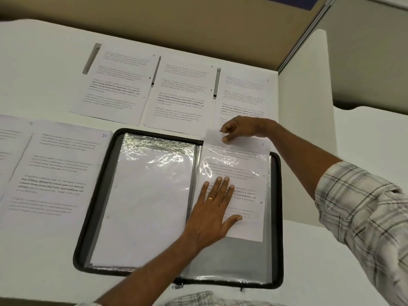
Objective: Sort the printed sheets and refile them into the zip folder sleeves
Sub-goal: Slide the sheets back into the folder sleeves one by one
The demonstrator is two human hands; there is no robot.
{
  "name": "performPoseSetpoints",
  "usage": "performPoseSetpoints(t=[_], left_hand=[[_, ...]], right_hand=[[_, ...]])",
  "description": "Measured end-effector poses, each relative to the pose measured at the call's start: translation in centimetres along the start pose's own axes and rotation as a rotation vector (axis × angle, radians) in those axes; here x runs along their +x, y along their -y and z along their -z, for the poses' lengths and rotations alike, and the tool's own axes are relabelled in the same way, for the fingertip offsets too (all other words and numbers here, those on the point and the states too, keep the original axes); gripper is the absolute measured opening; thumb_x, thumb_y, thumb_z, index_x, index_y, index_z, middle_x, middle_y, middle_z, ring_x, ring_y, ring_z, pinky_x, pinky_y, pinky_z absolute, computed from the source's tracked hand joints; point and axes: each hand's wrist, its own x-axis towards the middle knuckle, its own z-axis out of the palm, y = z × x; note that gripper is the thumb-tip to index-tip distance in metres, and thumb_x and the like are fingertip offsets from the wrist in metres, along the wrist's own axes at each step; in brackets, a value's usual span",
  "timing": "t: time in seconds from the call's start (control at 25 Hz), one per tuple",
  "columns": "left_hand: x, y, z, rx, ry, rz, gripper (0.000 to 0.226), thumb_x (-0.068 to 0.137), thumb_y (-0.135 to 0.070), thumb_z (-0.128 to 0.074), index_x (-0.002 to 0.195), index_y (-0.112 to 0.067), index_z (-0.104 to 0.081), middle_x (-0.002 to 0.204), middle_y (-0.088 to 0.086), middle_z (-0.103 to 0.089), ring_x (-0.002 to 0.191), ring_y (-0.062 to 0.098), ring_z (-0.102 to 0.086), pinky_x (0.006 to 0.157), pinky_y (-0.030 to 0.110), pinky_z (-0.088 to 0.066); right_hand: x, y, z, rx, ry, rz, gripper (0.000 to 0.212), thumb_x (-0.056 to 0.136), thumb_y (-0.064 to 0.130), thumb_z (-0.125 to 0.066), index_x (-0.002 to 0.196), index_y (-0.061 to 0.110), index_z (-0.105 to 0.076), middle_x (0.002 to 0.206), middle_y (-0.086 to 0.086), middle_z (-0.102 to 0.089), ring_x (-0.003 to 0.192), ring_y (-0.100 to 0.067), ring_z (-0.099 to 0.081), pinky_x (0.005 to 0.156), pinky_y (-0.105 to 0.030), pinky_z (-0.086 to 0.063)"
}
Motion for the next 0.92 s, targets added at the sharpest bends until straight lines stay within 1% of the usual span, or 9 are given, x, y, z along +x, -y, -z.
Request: performPoseSetpoints(t=[0.08,0.16,0.36,0.4,0.48,0.56,0.68,0.8,0.92], left_hand=[[-0.5,-0.2,-0.2,0.007,-0.001,0.001,0.084,0.105,-0.069,-0.028,0.165,-0.014,-0.011,0.173,0.008,-0.001,0.160,0.023,0.004,0.129,0.054,-0.011],[-0.8,-0.5,-0.3,0.011,-0.006,0.004,0.084,0.104,-0.069,-0.029,0.165,-0.013,-0.012,0.173,0.008,-0.001,0.160,0.024,0.003,0.128,0.054,-0.011],[-0.9,-1.4,-0.3,0.022,-0.030,0.020,0.084,0.105,-0.068,-0.029,0.165,-0.013,-0.012,0.174,0.008,0.001,0.160,0.024,0.004,0.127,0.051,-0.005],[-0.9,-1.6,-0.3,0.021,-0.033,0.025,0.084,0.105,-0.068,-0.029,0.165,-0.013,-0.011,0.174,0.008,0.001,0.160,0.024,0.004,0.127,0.052,-0.006],[-1.0,-1.7,-0.4,0.006,-0.044,0.032,0.084,0.105,-0.068,-0.030,0.165,-0.013,-0.009,0.174,0.008,0.002,0.160,0.024,0.005,0.127,0.052,-0.006],[-1.3,-2.0,-0.5,-0.011,-0.056,0.033,0.085,0.105,-0.067,-0.031,0.165,-0.013,-0.008,0.174,0.007,0.003,0.160,0.024,0.006,0.127,0.052,-0.005],[-2.0,-2.4,-0.7,-0.017,-0.068,0.041,0.085,0.104,-0.068,-0.032,0.166,-0.014,-0.008,0.174,0.007,0.004,0.160,0.024,0.006,0.127,0.052,-0.005],[-2.5,-2.5,-1.0,-0.011,-0.072,0.055,0.085,0.104,-0.067,-0.033,0.165,-0.013,-0.008,0.174,0.007,0.003,0.160,0.024,0.006,0.127,0.052,-0.005],[-3.0,-2.4,-1.1,0.011,-0.078,0.056,0.085,0.104,-0.067,-0.032,0.165,-0.012,-0.010,0.174,0.008,0.002,0.160,0.025,0.005,0.127,0.053,-0.004]], right_hand=[[-0.3,0.4,-0.4,-0.010,-0.005,-0.011,0.012,0.090,0.031,-0.077,0.101,0.026,-0.078,0.099,0.011,-0.077,0.096,-0.015,-0.072,0.095,-0.035,-0.052],[-0.3,0.7,-1.3,-0.012,0.014,-0.031,0.014,0.090,0.031,-0.078,0.103,0.026,-0.079,0.102,0.007,-0.078,0.099,-0.019,-0.073,0.095,-0.036,-0.054],[-0.5,1.3,-3.7,-0.087,0.094,-0.079,0.012,0.094,0.034,-0.072,0.101,0.027,-0.078,0.100,0.007,-0.077,0.089,-0.012,-0.072,0.089,-0.030,-0.054],[-0.6,1.5,-3.9,-0.097,0.084,-0.071,0.015,0.096,0.037,-0.068,0.099,0.026,-0.078,0.098,0.007,-0.076,0.085,-0.011,-0.071,0.087,-0.029,-0.052],[-1.2,1.8,-3.6,-0.040,0.015,-0.091,0.035,0.098,0.051,-0.061,0.096,0.021,-0.077,0.095,0.008,-0.074,0.082,-0.010,-0.066,0.083,-0.028,-0.051],[-2.1,1.9,-3.1,0.036,-0.046,-0.119,0.041,0.092,0.059,-0.064,0.106,0.023,-0.078,0.096,0.012,-0.073,0.084,-0.005,-0.066,0.078,-0.025,-0.052],[-2.7,1.5,-2.9,-0.038,-0.043,-0.036,0.027,0.082,0.035,-0.085,0.104,0.022,-0.076,0.088,0.008,-0.073,0.073,0.001,-0.063,0.069,-0.020,-0.048],[-2.7,0.9,-4.1,-0.118,-0.108,-0.018,0.026,0.083,0.027,-0.085,0.105,0.021,-0.074,0.083,0.011,-0.074,0.077,-0.004,-0.064,0.074,-0.021,-0.046],[-3.3,0.5,-5.2,-0.047,-0.123,-0.040,0.025,0.090,0.025,-0.078,0.113,0.020,-0.069,0.081,0.018,-0.073,0.079,-0.004,-0.063,0.075,-0.024,-0.045]])
